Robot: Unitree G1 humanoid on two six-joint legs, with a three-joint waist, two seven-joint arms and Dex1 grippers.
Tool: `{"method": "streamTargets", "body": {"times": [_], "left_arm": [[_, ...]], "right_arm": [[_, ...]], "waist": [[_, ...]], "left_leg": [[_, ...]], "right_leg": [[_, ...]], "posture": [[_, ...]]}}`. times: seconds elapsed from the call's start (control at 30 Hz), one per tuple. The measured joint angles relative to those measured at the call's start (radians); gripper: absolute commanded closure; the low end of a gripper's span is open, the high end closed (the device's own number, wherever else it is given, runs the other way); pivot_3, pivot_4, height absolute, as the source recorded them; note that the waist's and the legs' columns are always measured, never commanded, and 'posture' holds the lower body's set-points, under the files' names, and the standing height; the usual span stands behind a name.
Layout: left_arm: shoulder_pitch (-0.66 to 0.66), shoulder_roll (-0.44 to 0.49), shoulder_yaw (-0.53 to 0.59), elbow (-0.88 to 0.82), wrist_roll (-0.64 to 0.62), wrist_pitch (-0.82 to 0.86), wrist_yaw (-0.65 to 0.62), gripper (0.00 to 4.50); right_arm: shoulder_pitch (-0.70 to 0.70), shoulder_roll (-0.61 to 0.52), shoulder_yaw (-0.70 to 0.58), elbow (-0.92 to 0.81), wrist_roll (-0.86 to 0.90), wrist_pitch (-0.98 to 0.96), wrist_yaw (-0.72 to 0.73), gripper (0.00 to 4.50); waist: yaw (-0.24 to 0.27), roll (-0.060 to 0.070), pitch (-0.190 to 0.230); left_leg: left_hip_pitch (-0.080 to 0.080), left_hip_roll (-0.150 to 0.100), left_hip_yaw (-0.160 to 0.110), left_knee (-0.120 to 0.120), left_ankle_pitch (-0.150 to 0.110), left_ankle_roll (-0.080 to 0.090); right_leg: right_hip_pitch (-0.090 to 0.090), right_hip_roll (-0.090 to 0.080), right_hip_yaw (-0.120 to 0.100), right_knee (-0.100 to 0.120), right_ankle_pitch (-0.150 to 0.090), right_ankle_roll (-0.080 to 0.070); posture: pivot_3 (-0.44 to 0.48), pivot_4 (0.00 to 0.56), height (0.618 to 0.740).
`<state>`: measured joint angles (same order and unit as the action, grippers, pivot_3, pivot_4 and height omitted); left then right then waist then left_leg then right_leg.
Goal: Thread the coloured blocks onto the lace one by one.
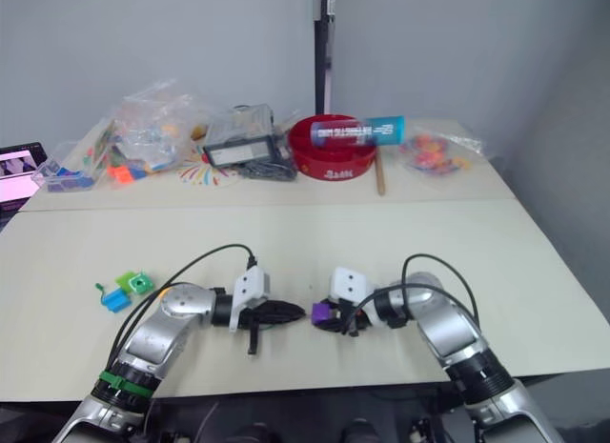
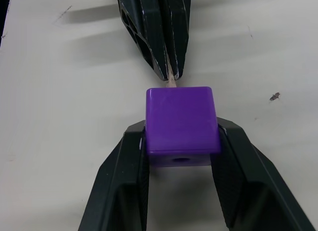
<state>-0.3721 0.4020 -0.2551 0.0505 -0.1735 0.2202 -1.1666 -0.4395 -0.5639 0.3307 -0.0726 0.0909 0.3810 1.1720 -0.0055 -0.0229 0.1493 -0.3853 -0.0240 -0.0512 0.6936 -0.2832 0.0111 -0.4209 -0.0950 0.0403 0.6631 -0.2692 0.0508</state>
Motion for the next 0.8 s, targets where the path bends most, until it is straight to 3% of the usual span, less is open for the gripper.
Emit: {"method": "streamTargets", "body": {"times": [0.1, 0.53, 0.8], "left_arm": [[0.001, 0.007, -0.001, -0.005, 0.001, 0.001, 0.000, 4.50], [0.008, 0.049, -0.041, -0.037, 0.006, 0.040, -0.032, 0.30], [-0.014, 0.094, -0.003, -0.081, -0.057, 0.086, -0.035, 0.30]], "right_arm": [[0.006, 0.000, 0.001, -0.008, 0.000, 0.001, -0.009, 3.30], [0.019, 0.009, 0.022, -0.039, -0.007, -0.004, -0.026, 3.30], [0.021, 0.018, 0.049, -0.065, 0.001, -0.007, -0.023, 3.30]], "waist": [[-0.002, 0.000, 0.000], [-0.006, 0.000, 0.000], [-0.007, 0.000, 0.000]], "left_leg": [[0.000, 0.000, 0.000, 0.000, 0.000, 0.000], [0.000, 0.000, 0.000, 0.000, 0.000, 0.000], [-0.001, 0.001, 0.000, 0.000, 0.000, 0.000]], "right_leg": [[0.000, 0.000, 0.000, 0.000, 0.000, 0.000], [-0.001, 0.001, 0.000, 0.000, 0.000, 0.000], [-0.001, 0.001, 0.000, 0.000, 0.000, 0.000]], "posture": [[0.000, 0.150, 0.740], [0.000, 0.150, 0.740], [0.000, 0.150, 0.740]]}}
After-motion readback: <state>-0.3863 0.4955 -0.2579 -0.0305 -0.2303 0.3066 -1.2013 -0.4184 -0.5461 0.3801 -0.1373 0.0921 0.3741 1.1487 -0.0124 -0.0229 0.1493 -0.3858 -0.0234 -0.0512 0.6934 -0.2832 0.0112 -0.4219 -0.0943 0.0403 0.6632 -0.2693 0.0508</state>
